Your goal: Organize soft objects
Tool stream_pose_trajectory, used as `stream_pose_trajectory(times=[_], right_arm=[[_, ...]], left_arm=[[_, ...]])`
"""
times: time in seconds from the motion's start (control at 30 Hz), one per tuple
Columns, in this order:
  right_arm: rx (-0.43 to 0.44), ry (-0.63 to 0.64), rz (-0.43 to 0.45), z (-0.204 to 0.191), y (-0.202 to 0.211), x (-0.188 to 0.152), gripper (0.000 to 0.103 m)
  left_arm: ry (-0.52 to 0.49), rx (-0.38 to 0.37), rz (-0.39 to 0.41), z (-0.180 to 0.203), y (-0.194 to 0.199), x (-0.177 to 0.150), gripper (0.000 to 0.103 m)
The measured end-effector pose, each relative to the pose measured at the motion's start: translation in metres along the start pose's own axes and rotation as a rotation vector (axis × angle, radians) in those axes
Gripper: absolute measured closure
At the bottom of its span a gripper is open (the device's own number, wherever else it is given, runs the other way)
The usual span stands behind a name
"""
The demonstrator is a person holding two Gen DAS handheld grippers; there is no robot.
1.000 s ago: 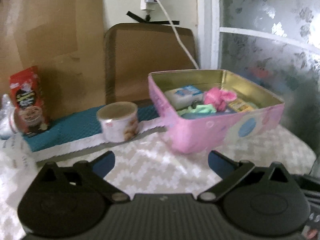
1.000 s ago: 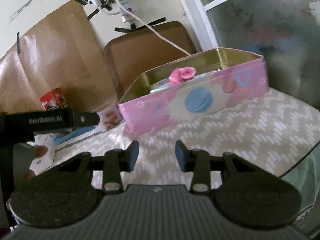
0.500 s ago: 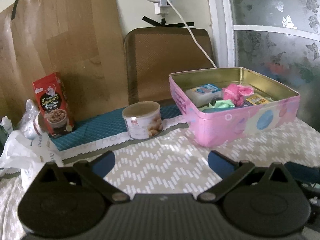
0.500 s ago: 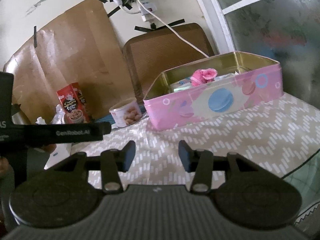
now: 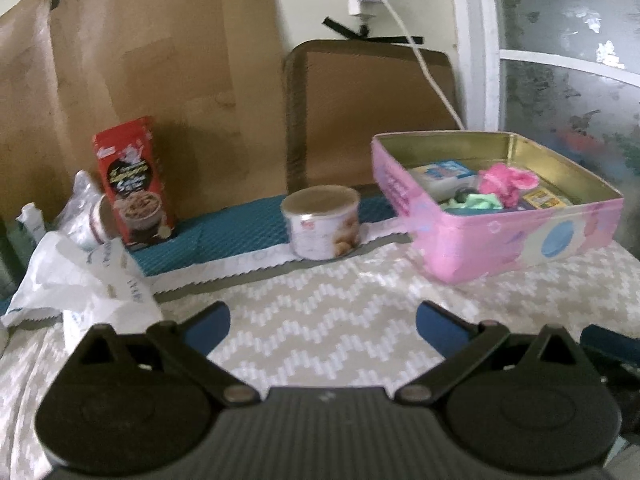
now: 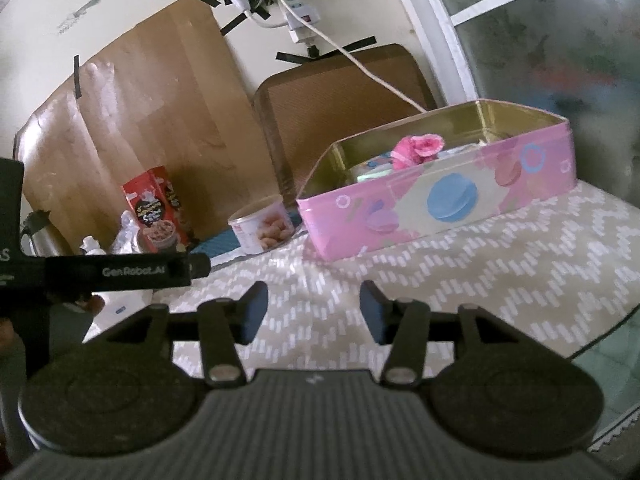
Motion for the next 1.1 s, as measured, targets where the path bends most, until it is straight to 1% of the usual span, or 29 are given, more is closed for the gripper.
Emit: stream_pose_trajectory(times=[0.2,0.33,0.57,0.7,1.1], right_arm=[[0.035,0.015,-0.017,-0.012,-0.005,-0.006,0.049],[0.048,0.033,-0.024,-0.018,-0.005,-0.006,0.049],[0.050,0.067,-0.011,-0.028,-0.003,-0.004,0.049],[0.047,0.070,-0.009,-0.028,-0.003,-0.004,0.049],[0.037,0.040,-0.015,-0.021,-0.002,-0.007,0.048]], left_arm=[[0.016,0.031,-0.019,-0.018,-0.002,-0.005,0.000],[0.029,0.041,-0.016,-0.023,-0.001,-0.005,0.000],[0.019,0.056,-0.003,-0.022,0.001,-0.005,0.000],[-0.004,0.089,0.002,-0.019,0.000,-0.005,0.000],[-0.009,0.090,-0.002,-0.016,-0.001,-0.007,0.000]])
Point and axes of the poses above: each gripper's, at about its wrist camera, not at the fingertips, and y roughly against the way its jaws point, z to its right, x to its top, the point moved 8 cm from there along -y, roughly the way its jaws point, and after that the axes turned 10 degrees about y, right-handed, at the moved point
